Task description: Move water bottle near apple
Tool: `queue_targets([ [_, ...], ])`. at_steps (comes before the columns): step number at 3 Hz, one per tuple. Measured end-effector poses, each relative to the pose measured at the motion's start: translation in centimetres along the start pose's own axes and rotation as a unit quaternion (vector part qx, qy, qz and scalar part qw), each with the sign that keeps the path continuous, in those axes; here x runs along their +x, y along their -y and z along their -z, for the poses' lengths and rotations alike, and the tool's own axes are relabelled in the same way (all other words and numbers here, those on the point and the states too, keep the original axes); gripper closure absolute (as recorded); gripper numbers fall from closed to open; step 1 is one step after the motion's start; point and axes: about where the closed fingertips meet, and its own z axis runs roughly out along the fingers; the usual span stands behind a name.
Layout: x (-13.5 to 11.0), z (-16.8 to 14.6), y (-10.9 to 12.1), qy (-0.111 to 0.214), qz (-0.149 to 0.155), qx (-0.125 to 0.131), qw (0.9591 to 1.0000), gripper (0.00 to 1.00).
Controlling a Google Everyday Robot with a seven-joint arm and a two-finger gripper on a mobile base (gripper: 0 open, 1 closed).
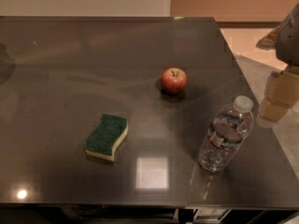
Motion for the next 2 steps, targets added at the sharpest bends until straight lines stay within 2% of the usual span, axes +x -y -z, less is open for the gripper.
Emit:
queue_targets([
  [1, 0.00, 0.00, 0.00, 0.000, 0.000, 0.000, 1.0000, 0.00],
  [2, -0.13, 0.15, -0.27, 0.010, 0.008, -0.011, 0.9999, 0.00],
])
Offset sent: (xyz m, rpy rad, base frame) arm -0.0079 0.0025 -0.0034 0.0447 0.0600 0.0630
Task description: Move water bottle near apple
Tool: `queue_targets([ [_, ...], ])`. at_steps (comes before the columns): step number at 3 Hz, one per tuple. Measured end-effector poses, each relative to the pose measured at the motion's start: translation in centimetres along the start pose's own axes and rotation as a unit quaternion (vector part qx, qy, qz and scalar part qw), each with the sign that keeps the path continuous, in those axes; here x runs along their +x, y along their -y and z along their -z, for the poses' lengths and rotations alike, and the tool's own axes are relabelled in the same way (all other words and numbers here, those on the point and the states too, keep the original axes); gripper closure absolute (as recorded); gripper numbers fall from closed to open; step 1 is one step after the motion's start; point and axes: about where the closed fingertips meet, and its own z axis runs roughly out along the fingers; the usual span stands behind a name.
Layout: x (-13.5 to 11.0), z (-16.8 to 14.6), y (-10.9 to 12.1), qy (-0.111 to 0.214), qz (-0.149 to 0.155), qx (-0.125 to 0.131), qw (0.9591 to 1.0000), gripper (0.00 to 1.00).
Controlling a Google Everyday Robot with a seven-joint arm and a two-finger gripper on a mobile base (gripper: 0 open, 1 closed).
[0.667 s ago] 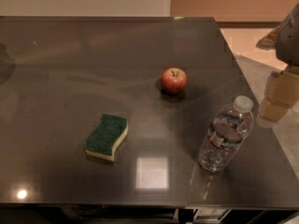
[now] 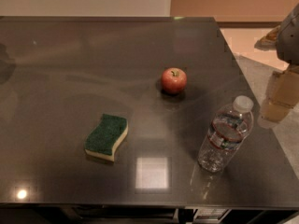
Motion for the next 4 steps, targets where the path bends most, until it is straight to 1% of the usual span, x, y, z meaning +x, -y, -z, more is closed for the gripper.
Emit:
queue_targets([
  [1, 0.0, 0.4, -1.4, 0.029, 0.014, -0.025, 0.9992, 0.00],
  [2, -0.5, 0.5, -3.5, 0.078, 0.028, -0.046, 0.9955, 0.00],
  [3, -1.4, -0.1, -5.6, 0.130, 0.038, -0.060, 0.9890, 0.00],
  [4, -2.0, -1.3, -6.8, 0.171, 0.042, -0.071, 0.9819, 0.00],
])
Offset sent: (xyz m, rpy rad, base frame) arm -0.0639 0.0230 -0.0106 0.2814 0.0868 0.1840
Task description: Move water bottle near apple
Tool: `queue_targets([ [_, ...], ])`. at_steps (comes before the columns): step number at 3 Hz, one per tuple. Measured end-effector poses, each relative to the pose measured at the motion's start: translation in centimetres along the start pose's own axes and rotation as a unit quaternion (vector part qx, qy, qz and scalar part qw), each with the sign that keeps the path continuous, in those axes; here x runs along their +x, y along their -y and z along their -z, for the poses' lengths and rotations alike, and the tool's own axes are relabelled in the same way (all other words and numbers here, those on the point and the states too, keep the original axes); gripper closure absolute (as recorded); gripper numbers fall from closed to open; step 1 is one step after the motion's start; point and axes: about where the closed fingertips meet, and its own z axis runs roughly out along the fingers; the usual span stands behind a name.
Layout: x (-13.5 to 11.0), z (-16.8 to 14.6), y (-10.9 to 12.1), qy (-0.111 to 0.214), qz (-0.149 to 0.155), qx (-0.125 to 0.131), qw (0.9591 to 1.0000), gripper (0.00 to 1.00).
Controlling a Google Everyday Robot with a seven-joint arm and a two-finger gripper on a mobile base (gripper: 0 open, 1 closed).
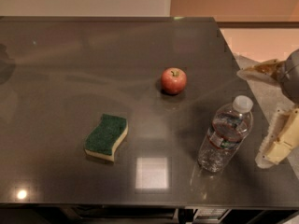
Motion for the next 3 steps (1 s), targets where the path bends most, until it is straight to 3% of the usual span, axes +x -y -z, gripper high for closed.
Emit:
queue_targets([
  [2, -0.8, -1.6, -1.4, 0.047, 0.004, -0.015, 0.9988, 0.00],
  [3, -1.2, -1.9, -2.0, 0.062, 0.005, -0.019, 0.9979, 0.18],
])
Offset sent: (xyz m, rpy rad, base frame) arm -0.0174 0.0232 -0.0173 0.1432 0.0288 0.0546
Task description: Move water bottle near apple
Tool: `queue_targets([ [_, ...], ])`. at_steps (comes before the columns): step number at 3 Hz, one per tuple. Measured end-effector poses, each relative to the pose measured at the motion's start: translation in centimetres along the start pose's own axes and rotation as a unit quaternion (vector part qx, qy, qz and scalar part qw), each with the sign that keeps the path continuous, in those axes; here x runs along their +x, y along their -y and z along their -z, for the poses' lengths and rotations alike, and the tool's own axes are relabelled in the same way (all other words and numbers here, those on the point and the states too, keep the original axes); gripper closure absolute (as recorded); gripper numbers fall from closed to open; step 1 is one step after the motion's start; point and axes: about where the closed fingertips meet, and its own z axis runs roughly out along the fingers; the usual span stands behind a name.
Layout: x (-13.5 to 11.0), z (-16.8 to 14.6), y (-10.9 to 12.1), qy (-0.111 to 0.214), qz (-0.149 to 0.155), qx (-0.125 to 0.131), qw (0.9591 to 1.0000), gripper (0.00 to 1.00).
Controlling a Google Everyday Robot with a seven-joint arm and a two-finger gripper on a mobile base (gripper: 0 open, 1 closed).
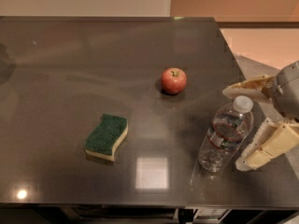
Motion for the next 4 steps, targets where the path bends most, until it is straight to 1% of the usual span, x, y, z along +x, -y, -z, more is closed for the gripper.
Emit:
queue_targets([
  [1, -0.5, -0.3, -0.4, 0.016, 0.001, -0.006, 0.9998, 0.57],
  [2, -0.7, -0.4, -0.5, 0.021, 0.001, -0.007, 0.9998, 0.80],
  [3, -1.3, 0.4, 2.6, 0.010, -0.006, 0.009, 0.9999, 1.00],
  [4, -2.3, 1.0, 6.8, -0.001, -0.014, 0.024, 0.9996, 1.00],
])
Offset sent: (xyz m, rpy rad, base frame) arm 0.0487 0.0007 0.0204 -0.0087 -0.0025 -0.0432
